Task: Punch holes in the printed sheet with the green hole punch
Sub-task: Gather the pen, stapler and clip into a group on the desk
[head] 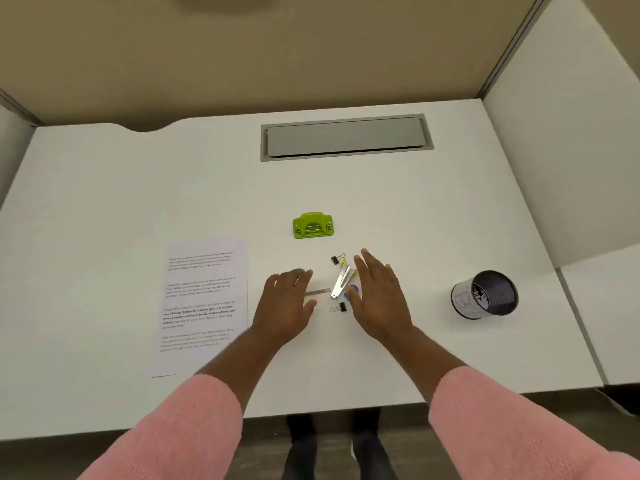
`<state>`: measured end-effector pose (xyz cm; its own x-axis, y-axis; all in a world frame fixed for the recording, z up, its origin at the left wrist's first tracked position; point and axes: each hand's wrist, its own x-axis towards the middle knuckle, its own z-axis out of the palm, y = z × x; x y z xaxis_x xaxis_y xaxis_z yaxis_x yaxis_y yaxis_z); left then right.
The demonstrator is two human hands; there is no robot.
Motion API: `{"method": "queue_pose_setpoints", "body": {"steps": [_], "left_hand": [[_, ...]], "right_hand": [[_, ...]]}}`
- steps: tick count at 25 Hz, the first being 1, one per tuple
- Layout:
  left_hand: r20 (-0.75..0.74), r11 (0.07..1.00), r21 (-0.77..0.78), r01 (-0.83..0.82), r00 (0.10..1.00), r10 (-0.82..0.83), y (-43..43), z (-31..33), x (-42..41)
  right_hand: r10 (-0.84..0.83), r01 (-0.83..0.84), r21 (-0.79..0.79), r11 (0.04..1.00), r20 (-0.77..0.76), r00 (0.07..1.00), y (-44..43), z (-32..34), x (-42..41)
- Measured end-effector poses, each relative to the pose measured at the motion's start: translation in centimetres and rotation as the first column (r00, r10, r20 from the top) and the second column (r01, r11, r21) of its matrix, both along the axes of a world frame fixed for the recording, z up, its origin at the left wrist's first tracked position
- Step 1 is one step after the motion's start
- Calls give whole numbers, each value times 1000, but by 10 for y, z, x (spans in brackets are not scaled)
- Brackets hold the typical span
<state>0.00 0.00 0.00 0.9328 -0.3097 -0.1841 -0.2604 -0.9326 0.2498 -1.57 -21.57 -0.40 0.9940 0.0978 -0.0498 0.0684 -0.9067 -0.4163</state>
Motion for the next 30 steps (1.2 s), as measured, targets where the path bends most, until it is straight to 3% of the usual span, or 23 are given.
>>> {"method": "queue_pose_setpoints", "body": {"steps": [5,11,22,25,30], "left_hand": [[-67,996,81,-21,997,26,-1,-25,4],[-32,995,49,-91,995,93,1,-39,4],[28,975,-131,-181,982,186,-22,-30,26],[66,962,-185,-202,974,217,-39,-27,38],[75,939,-276,-206,969,235,-69,-26,60]], "right_hand": [[82,-88,-42,995,-139,987,1,-22,1],[163,-176,-76,981,-152,975,8,-33,13],[161,-152,-227,962,23,987,0,-32,35],[220,-214,-283,935,-10,975,-8,-31,42],[227,-252,-216,944,-133,965,-20,-24,56]]}}
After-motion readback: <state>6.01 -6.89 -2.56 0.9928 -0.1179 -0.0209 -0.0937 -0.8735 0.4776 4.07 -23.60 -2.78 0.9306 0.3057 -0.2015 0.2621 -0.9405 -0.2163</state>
